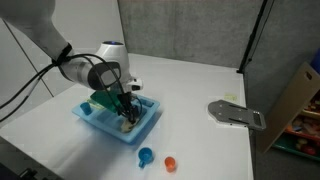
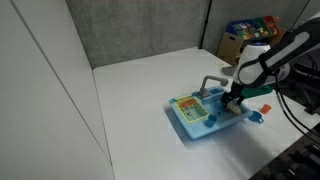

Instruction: Move the bottle from the sink to the table

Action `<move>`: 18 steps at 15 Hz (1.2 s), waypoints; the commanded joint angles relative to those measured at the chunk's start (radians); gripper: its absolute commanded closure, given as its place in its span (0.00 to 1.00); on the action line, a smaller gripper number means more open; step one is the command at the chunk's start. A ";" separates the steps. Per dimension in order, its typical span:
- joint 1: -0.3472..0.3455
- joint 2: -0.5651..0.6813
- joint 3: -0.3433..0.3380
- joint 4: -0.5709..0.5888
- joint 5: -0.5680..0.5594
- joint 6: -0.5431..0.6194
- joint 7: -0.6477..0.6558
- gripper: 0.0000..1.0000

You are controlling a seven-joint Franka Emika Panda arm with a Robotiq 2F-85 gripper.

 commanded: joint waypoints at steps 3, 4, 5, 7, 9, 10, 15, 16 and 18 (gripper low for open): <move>0.018 0.019 -0.017 0.012 -0.007 0.017 0.021 0.00; 0.019 0.022 -0.020 0.013 -0.007 0.017 0.023 0.00; 0.021 0.023 -0.022 0.014 -0.008 0.018 0.024 0.00; 0.023 0.026 -0.025 0.017 -0.007 0.016 0.027 0.24; 0.023 0.025 -0.028 0.016 -0.008 0.015 0.027 0.34; 0.024 0.024 -0.029 0.016 -0.008 0.015 0.029 0.44; 0.013 0.005 -0.031 0.014 0.000 0.005 0.024 0.83; 0.011 -0.003 -0.031 0.013 0.003 0.002 0.025 0.90; 0.008 -0.016 -0.030 0.011 0.006 0.003 0.025 0.90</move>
